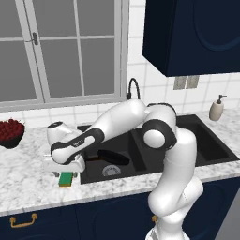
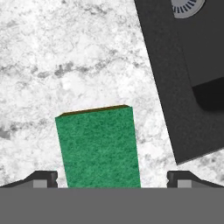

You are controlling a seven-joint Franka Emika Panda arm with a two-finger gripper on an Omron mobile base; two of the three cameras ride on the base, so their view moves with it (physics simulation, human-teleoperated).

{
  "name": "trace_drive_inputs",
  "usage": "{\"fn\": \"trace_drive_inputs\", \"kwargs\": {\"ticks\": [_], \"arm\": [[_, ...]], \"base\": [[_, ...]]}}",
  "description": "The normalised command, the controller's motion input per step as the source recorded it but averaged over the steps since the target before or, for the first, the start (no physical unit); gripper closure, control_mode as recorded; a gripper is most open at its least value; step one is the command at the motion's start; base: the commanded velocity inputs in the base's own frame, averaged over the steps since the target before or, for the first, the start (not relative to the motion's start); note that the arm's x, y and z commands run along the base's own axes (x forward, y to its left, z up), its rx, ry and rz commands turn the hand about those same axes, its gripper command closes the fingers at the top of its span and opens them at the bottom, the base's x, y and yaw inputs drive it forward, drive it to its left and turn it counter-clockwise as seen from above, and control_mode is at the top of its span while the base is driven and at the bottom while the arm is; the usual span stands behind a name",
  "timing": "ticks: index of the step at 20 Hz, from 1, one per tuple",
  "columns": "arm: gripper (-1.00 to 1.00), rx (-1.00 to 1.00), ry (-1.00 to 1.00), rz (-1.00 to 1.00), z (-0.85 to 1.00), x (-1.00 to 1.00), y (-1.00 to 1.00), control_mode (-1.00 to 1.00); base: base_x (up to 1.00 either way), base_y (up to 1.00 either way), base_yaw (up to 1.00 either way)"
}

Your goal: Pick the pan and sponge and place them into the sink. Then turn on the water.

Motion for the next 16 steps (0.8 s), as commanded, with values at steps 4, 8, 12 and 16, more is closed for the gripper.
{"fn": "trace_drive_inputs", "kwargs": {"ticks": [4,8,12,16], "arm": [[-1.0,0.0,0.0,0.0,-0.03,0.0,0.0,-1.0],[-1.0,0.0,0.0,0.0,-0.17,0.0,0.0,-1.0],[-1.0,0.0,0.0,0.0,-0.1,0.0,0.0,-1.0],[-1.0,0.0,0.0,0.0,-0.06,0.0,0.01,-1.0]], "base": [[0.0,0.0,0.0],[0.0,0.0,0.0],[0.0,0.0,0.0],[0.0,0.0,0.0]]}}
